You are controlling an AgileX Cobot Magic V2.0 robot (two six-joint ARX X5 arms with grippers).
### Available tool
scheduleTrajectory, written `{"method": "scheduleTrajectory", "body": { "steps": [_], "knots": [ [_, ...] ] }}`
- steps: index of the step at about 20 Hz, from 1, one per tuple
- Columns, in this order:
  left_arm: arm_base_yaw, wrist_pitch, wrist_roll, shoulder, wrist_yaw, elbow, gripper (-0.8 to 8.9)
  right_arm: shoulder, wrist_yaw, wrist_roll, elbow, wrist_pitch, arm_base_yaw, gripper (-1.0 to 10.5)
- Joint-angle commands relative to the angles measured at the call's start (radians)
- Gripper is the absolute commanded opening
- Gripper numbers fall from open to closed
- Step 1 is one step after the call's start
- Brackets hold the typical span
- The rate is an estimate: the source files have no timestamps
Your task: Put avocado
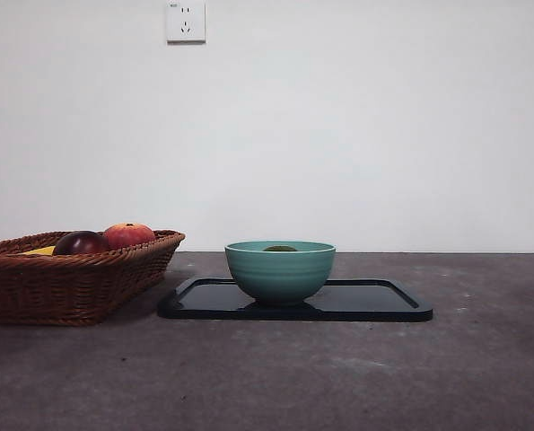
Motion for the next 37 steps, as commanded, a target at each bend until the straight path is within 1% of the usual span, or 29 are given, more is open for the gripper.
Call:
{"method": "scheduleTrajectory", "body": {
  "steps": [1,3,5,8,11,18,19,20,21,22,23,35,36,37],
  "knots": [
    [-0.010,0.010,0.011,-0.001,0.000,0.010,6.22,-0.207,-0.036,0.039,-0.154,0.035,0.033,5.9],
    [-0.010,0.010,0.011,-0.001,0.000,0.010,6.22,-0.365,-0.086,0.065,-0.239,0.036,0.051,5.9],
    [-0.010,0.010,0.011,-0.001,0.000,0.010,6.22,-0.494,-0.118,0.089,-0.297,0.035,0.056,5.9],
    [-0.010,0.010,0.011,-0.001,0.000,0.010,6.21,-0.616,-0.120,0.097,-0.334,0.023,0.056,5.9],
    [-0.010,0.010,-0.008,-0.001,0.000,0.010,6.21,-0.666,-0.129,0.097,-0.338,0.017,0.056,5.9],
    [-0.010,0.010,-0.007,-0.001,0.000,0.010,6.19,-0.667,-0.127,0.097,-0.337,0.018,0.056,5.9],
    [-0.010,0.010,-0.007,-0.001,0.000,0.010,5.78,-0.667,-0.128,0.097,-0.337,0.018,0.056,5.9],
    [-0.010,0.010,-0.007,-0.001,0.000,0.010,4.59,-0.667,-0.127,0.097,-0.337,0.019,0.056,5.1],
    [-0.010,0.009,-0.007,-0.001,0.000,0.010,2.86,-0.667,-0.128,0.097,-0.337,0.018,0.056,3.1],
    [-0.010,0.008,-0.007,-0.001,0.000,0.010,0.80,-0.667,-0.128,0.097,-0.337,0.018,0.056,0.7],
    [-0.010,0.009,-0.006,-0.001,0.000,0.010,0.20,-0.667,-0.128,0.096,-0.337,0.018,0.056,0.1],
    [-0.010,0.007,-0.006,-0.002,0.000,0.010,0.19,-0.667,-0.127,0.096,-0.337,0.018,0.056,0.2],
    [-0.003,0.007,-0.006,-0.001,0.000,0.010,0.19,-0.667,-0.127,0.096,-0.337,0.019,0.056,0.2],
    [0.031,0.006,-0.007,-0.001,0.001,0.010,0.19,-0.667,-0.127,0.096,-0.337,0.019,0.056,0.2]
  ]
}}
